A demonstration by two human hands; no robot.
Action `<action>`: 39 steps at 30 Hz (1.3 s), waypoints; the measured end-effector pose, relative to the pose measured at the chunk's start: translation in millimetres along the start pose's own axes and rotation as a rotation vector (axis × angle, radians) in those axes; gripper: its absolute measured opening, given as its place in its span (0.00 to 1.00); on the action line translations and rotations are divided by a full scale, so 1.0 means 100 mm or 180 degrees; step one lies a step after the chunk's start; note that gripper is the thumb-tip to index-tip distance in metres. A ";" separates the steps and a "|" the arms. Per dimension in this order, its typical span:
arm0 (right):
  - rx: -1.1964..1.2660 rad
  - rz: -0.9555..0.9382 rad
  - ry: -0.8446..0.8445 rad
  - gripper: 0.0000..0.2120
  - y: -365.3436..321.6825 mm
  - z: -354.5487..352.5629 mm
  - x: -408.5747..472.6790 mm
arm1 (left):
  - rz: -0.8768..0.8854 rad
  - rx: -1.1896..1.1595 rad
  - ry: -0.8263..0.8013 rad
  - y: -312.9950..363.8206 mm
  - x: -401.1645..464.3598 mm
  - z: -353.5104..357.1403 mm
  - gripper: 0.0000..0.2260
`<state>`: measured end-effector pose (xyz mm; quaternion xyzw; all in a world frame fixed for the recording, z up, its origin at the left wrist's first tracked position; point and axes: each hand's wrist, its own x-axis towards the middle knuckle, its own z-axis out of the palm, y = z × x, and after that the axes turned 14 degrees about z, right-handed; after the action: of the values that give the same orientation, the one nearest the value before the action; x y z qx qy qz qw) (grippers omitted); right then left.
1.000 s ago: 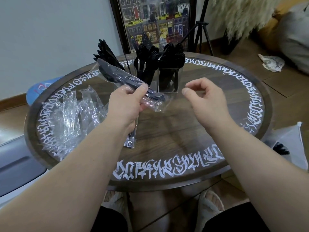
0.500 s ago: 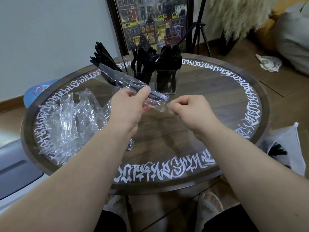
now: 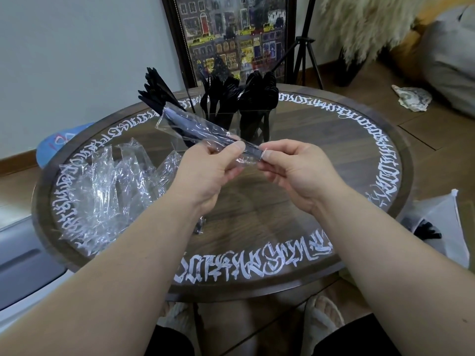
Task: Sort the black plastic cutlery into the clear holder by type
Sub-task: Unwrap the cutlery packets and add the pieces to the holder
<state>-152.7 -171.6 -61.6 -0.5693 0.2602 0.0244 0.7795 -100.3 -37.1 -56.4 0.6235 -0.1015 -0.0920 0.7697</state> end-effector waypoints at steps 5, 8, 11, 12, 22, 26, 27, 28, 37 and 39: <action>-0.0271 -0.0160 0.0546 0.10 -0.02 -0.12 0.04 | 0.0172 0.0052 0.0980 0.08 0.14 -0.29 0.20; -0.0498 -0.0156 0.0660 0.10 0.00 -0.16 0.05 | 0.0194 0.0492 0.1060 0.03 0.15 -0.37 0.07; -0.0553 -0.0128 0.0622 0.08 0.01 -0.16 0.06 | 0.0269 0.0776 0.1092 -0.06 0.17 -0.38 0.08; -0.0547 -0.0114 0.0595 0.08 0.01 -0.16 0.06 | 0.0282 0.0789 0.1103 -0.07 0.19 -0.39 0.07; -0.0030 0.0184 0.0711 0.08 -0.03 -0.20 0.08 | 0.0416 0.0431 0.1796 0.07 0.28 -0.63 0.13; 0.0206 0.0304 0.0509 0.07 -0.01 -0.10 0.07 | -0.0343 -0.0066 0.1178 0.03 0.22 -0.58 0.35; 0.0210 0.0305 0.0491 0.07 -0.01 -0.07 0.07 | -0.0523 -0.0044 0.0851 0.02 0.18 -0.52 0.33; 0.0194 0.0307 0.0477 0.07 -0.01 -0.05 0.07 | -0.0631 0.0003 0.0575 0.01 0.16 -0.46 0.28; -0.0010 0.0316 0.0694 0.08 0.01 -0.02 0.10 | 0.0065 0.0414 0.1230 0.15 0.17 -0.61 0.06; -0.0034 0.0307 0.0794 0.08 0.01 -0.03 0.12 | 0.0358 0.0949 0.1542 0.17 0.20 -0.79 0.10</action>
<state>-144.0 -177.2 -68.1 -0.5588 0.3821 -0.0077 0.7360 -59.3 35.0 -54.8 0.7270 0.0386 0.1183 0.6753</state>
